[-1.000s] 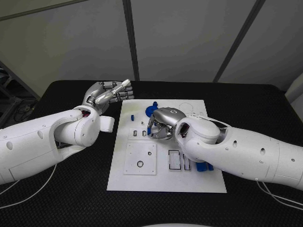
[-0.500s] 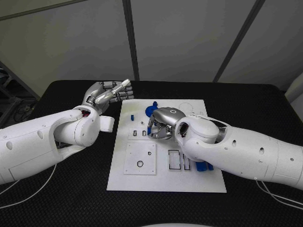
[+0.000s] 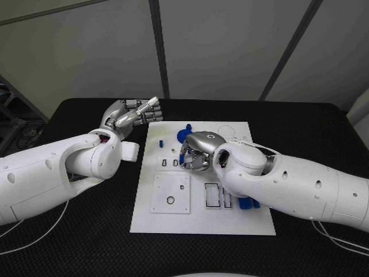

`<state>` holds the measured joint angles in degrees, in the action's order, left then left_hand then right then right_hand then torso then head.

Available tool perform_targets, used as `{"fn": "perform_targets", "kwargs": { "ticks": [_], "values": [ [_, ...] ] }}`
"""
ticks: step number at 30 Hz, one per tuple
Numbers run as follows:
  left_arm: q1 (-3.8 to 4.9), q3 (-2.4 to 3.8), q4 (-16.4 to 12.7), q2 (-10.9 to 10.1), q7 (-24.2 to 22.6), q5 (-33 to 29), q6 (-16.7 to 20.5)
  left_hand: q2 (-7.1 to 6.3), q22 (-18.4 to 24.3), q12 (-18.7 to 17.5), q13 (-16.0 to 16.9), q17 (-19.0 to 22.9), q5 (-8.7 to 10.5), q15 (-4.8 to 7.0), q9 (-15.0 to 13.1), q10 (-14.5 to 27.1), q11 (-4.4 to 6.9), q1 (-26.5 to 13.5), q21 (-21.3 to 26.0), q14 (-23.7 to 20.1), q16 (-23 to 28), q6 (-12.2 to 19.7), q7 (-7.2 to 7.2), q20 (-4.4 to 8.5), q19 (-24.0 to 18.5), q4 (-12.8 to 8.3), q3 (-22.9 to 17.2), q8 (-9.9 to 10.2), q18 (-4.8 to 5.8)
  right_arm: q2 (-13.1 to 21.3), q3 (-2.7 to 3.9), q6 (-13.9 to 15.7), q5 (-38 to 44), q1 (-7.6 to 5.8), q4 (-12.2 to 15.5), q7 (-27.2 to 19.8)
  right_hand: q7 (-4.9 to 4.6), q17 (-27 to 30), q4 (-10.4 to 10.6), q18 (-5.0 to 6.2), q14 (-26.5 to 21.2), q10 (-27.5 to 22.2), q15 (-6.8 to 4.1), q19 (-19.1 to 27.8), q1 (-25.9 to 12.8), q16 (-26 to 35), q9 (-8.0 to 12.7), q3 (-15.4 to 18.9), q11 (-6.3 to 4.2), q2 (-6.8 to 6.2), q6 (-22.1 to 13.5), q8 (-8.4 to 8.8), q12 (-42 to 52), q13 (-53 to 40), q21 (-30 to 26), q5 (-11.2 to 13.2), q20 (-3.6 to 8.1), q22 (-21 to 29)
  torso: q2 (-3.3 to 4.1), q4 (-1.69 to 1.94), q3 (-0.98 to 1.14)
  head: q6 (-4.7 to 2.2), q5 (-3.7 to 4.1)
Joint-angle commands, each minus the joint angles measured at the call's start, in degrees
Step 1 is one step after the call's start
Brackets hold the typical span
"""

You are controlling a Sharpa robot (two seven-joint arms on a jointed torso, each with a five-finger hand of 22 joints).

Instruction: Assemble the parts on the task board

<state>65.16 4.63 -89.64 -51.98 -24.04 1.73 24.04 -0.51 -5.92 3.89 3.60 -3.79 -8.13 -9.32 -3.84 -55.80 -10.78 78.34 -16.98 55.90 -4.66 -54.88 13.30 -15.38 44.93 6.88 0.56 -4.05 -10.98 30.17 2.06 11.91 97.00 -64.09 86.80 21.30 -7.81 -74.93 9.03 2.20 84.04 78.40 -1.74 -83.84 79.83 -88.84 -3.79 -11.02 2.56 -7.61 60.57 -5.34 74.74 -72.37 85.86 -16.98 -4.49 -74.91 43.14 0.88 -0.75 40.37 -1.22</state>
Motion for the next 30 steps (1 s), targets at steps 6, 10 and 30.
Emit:
{"fn": "perform_targets", "kwargs": {
  "ticks": [6,10,30],
  "values": [
    [0.08,0.05,-0.03,0.02,-0.13,0.49,-0.62,0.64,0.06,-0.19,0.03,0.02,0.33,0.15,0.08,-0.23,-0.16,-0.05,0.31,0.35,0.24,-0.36,-0.06,-0.23,-0.34,-0.30,0.02,0.35,0.46,-0.08,0.00,-0.14,0.40,-0.06,0.00,0.15,-0.19,-12.01,0.30,-0.14,5.26,-0.43,0.64,-0.51,-0.84,0.16,0.08,0.01,0.48,-0.15,-0.77,0.47,-0.44,0.30,-0.33,-0.04,-0.52,-6.03,-0.01,0.03,0.00,-0.06,0.06],
    [0.08,0.05,-0.02,0.01,-0.12,0.49,-0.61,0.64,0.06,-0.19,0.03,0.02,0.33,0.15,0.08,-0.23,-0.16,-0.05,0.31,0.35,0.24,-0.36,-0.06,-0.23,-0.34,-0.30,0.02,0.35,0.46,-0.09,0.00,-0.08,0.40,-0.06,0.01,0.13,-0.20,-12.01,0.30,-0.14,5.26,-0.45,0.65,-0.50,-0.85,0.16,0.08,0.01,0.49,-0.17,-0.79,0.48,-0.46,0.33,-0.34,-0.04,-0.53,-6.02,0.00,0.01,-0.02,-0.08,0.07],
    [0.08,0.05,0.01,-0.07,0.37,1.45,-0.57,0.60,0.09,-0.20,0.02,0.01,0.34,0.15,0.08,-0.19,-0.18,-0.08,0.32,0.39,0.27,-0.33,-0.05,-0.24,-0.33,-0.35,0.05,0.36,0.45,0.55,-0.01,1.77,0.50,-0.06,0.59,0.25,-1.62,-11.97,1.03,0.28,5.24,-4.70,1.81,0.75,-1.57,0.20,0.28,1.77,1.85,-2.56,-7.55,1.97,-4.91,5.40,-1.41,1.64,-1.59,-4.13,0.00,0.01,0.00,-0.09,0.02]
  ]
}}
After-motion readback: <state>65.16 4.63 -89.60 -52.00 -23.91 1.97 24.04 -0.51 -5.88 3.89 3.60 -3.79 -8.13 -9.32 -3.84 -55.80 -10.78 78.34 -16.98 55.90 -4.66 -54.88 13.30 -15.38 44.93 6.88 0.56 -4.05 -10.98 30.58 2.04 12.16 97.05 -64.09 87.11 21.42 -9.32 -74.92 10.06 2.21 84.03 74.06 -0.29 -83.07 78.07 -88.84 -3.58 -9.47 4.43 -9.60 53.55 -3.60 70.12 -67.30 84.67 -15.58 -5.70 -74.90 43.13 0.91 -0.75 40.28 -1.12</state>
